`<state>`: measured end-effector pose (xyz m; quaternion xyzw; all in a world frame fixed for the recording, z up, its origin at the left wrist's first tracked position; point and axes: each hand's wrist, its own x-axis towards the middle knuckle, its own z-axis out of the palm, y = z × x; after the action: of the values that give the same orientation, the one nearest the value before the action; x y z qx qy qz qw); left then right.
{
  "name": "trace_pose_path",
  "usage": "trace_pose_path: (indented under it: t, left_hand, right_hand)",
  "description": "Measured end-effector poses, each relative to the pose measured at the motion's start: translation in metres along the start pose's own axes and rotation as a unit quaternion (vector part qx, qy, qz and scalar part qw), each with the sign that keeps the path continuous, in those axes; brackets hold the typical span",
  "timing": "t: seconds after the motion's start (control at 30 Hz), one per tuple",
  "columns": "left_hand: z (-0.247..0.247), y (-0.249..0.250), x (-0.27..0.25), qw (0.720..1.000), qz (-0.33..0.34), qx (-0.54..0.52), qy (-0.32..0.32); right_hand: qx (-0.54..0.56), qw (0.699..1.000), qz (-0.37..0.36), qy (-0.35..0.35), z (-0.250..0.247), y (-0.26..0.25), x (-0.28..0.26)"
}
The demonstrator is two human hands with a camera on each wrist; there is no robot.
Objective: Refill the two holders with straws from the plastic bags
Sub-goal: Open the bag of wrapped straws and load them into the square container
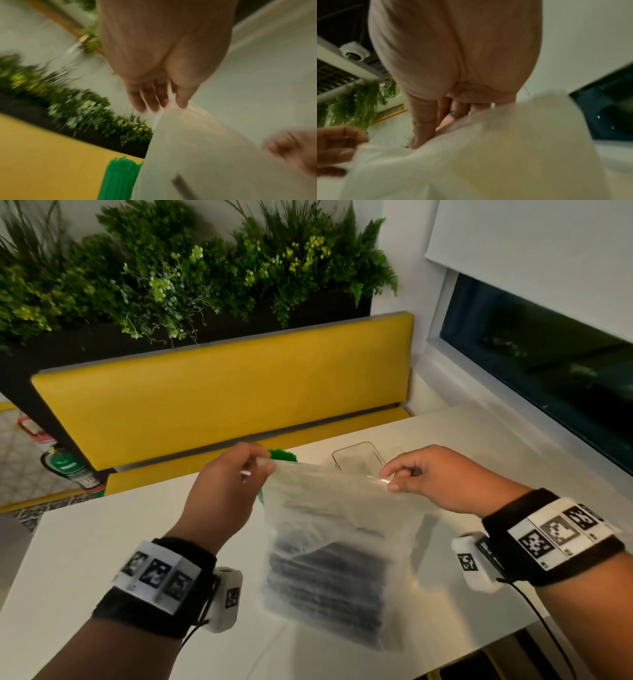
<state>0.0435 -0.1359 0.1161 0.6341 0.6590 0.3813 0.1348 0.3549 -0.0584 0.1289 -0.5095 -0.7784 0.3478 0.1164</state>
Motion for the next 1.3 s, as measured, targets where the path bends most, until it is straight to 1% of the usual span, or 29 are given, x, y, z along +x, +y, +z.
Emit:
trace_pose_path:
  t: [0.03, 0.07, 0.1, 0.13, 0.2, 0.27, 0.33, 0.37, 0.4, 0.43, 0.47, 0.5, 0.53, 0.57, 0.6, 0.63, 0.67, 0.7, 0.73, 0.77, 0.83, 0.87, 0.9, 0.97, 1.03, 1.1, 1.17, 1.23, 1.3]
  left_hand:
    - [0.003, 0.003, -0.003, 0.993, 0.075, 0.083, 0.029]
    - [0.008, 0.008, -0.007, 0.977, 0.148, 0.151, 0.027]
    - [0.016, 0.013, -0.011, 0.959, 0.203, 0.198, 0.008]
    - [0.024, 0.018, -0.014, 0.944, 0.238, 0.230, -0.014]
    - [0.039, 0.025, -0.018, 0.929, 0.273, 0.247, -0.039]
    - [0.044, 0.028, -0.020, 0.925, 0.297, 0.235, -0.020]
    - [0.041, 0.030, -0.027, 0.916, 0.331, 0.227, 0.011]
    - [0.038, 0.031, -0.035, 0.911, 0.350, 0.220, 0.012]
    - [0.034, 0.035, -0.047, 0.904, 0.369, 0.216, -0.006]
    - [0.031, 0.036, -0.061, 0.895, 0.388, 0.217, -0.045]
    - [0.027, 0.038, -0.075, 0.883, 0.400, 0.222, -0.107]
    - [0.022, 0.043, -0.085, 0.869, 0.393, 0.233, -0.189]
    - [0.016, 0.052, -0.090, 0.857, 0.358, 0.249, -0.276]
    - [0.013, 0.061, -0.092, 0.848, 0.305, 0.263, -0.344]
    - [0.013, 0.069, -0.091, 0.846, 0.271, 0.269, -0.373]
    - [0.016, 0.079, -0.086, 0.862, 0.268, 0.260, -0.344]
    - [0.022, 0.089, -0.078, 0.885, 0.264, 0.241, -0.298]
    - [0.034, 0.095, -0.071, 0.905, 0.253, 0.212, -0.269]
    - [0.050, 0.096, -0.064, 0.916, 0.231, 0.179, -0.276]
    - [0.069, 0.091, -0.056, 0.914, 0.214, 0.167, -0.301]
    - [0.105, 0.073, -0.046, 0.900, 0.168, 0.179, -0.361]
    - [0.119, 0.063, -0.045, 0.885, 0.132, 0.200, -0.399]
    - [0.128, 0.055, -0.045, 0.864, 0.105, 0.228, -0.437]
    - [0.139, 0.048, -0.047, 0.818, 0.085, 0.276, -0.498]
    - [0.152, 0.044, -0.050, 0.789, 0.068, 0.310, -0.526]
    - [0.167, 0.040, -0.050, 0.789, 0.038, 0.331, -0.516]
    - [0.182, 0.037, -0.053, 0.785, 0.036, 0.362, -0.501]
    - [0.188, 0.039, -0.056, 0.790, 0.070, 0.361, -0.491]
    - [0.190, 0.040, -0.057, 0.803, 0.084, 0.347, -0.478]
  right_hand:
    - [0.033, 0.999, -0.001, 0.007, 0.002, -0.001, 0.000]
    - [0.059, 0.998, -0.002, 0.010, 0.005, -0.002, 0.001]
    - [0.080, 0.997, -0.004, 0.009, 0.007, -0.003, 0.002]
    - [0.097, 0.995, -0.006, 0.004, 0.009, -0.004, 0.003]
    - [0.114, 0.993, -0.007, -0.008, 0.011, -0.004, 0.004]
    - [0.121, 0.993, -0.011, -0.009, 0.012, -0.003, 0.003]
    - [0.117, 0.993, -0.005, 0.024, 0.012, -0.001, 0.002]
    - [0.102, 0.993, 0.003, 0.062, 0.012, 0.002, 0.002]
    - [0.076, 0.991, 0.012, 0.107, 0.011, 0.004, 0.003]
    - [0.044, 0.987, 0.017, 0.151, 0.011, 0.005, 0.002]
    - [0.016, 0.982, 0.018, 0.186, 0.011, 0.004, 0.001]
    - [-0.007, 0.978, 0.016, 0.207, 0.013, 0.004, 0.000]
    - [-0.029, 0.977, 0.006, 0.213, 0.016, 0.000, -0.003]
    - [-0.050, 0.978, -0.012, 0.203, 0.022, -0.004, -0.004]
    - [-0.060, 0.980, -0.038, 0.184, 0.029, -0.010, -0.006]
    - [-0.050, 0.984, -0.065, 0.160, 0.037, -0.015, -0.008]
    - [-0.025, 0.987, -0.089, 0.130, 0.043, -0.020, -0.009]
    - [0.004, 0.989, -0.107, 0.097, 0.047, -0.024, -0.010]
    - [0.027, 0.990, -0.120, 0.071, 0.049, -0.026, -0.011]
    - [0.048, 0.990, -0.123, 0.052, 0.049, -0.027, -0.011]
    - [0.110, 0.987, -0.110, 0.033, 0.047, -0.026, -0.013]
    - [0.142, 0.984, -0.109, 0.022, 0.047, -0.025, -0.016]
    - [0.162, 0.980, -0.115, 0.013, 0.048, -0.025, -0.018]
    - [0.176, 0.974, -0.140, 0.004, 0.051, -0.029, -0.024]
    - [0.175, 0.972, -0.155, 0.015, 0.056, -0.030, -0.029]
    - [0.114, 0.983, -0.135, 0.043, 0.059, -0.026, -0.034]
    - [-0.023, 0.995, -0.078, 0.066, 0.062, -0.019, -0.042]
    - [-0.116, 0.992, 0.008, 0.046, 0.071, -0.011, -0.052]
    - [-0.142, 0.987, 0.070, 0.006, 0.086, 0.001, -0.056]
